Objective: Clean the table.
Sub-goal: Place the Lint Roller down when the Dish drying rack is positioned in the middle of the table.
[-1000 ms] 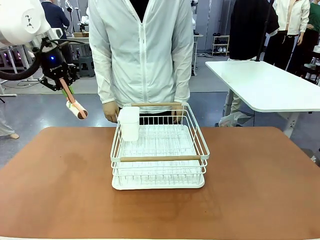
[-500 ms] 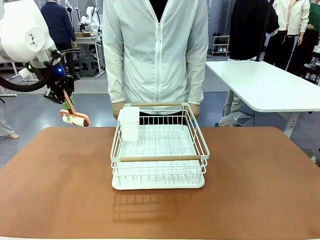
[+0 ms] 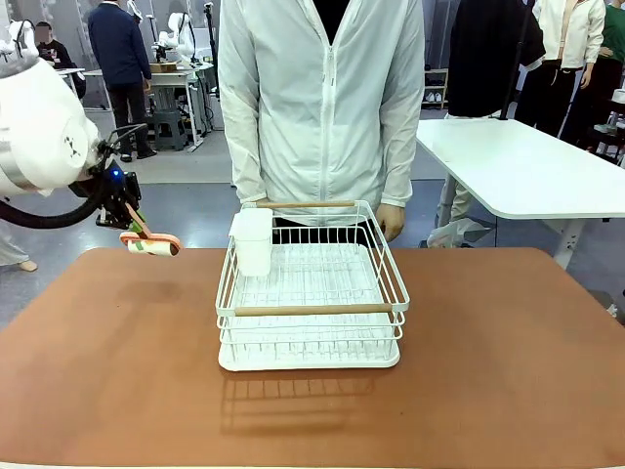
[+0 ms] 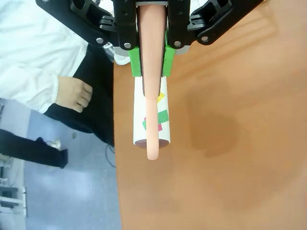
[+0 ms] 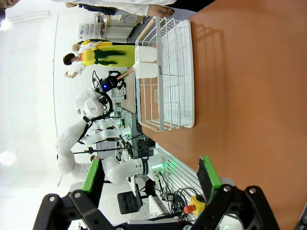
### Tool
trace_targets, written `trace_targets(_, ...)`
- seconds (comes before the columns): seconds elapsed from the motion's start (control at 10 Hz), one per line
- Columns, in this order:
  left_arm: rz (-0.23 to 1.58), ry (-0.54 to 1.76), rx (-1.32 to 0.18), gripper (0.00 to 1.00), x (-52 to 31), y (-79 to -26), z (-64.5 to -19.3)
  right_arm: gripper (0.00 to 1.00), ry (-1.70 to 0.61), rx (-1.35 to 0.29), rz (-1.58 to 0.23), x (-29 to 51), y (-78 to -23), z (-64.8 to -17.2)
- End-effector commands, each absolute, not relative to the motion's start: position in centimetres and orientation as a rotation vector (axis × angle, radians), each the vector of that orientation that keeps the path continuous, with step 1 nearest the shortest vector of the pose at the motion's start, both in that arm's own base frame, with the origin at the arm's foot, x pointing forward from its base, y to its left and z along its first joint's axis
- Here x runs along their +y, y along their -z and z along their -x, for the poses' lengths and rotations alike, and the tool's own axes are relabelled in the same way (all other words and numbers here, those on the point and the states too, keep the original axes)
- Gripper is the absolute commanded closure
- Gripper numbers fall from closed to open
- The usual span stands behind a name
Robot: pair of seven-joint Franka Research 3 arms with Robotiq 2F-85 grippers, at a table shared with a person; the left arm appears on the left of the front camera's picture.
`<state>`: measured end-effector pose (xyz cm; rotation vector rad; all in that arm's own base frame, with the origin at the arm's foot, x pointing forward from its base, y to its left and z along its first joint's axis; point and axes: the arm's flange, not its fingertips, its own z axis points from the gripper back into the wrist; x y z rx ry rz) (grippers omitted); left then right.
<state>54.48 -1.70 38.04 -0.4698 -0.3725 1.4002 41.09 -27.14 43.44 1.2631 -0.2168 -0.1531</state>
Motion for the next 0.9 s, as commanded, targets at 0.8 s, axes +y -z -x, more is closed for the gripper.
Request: trace_targets(0.8, 0.475, -1.489, -0.431, 0.81, -1.8, -31.9, -52.0, 0.00, 0.147, -0.217, -1.259, -26.9, -43.8, -40.9)
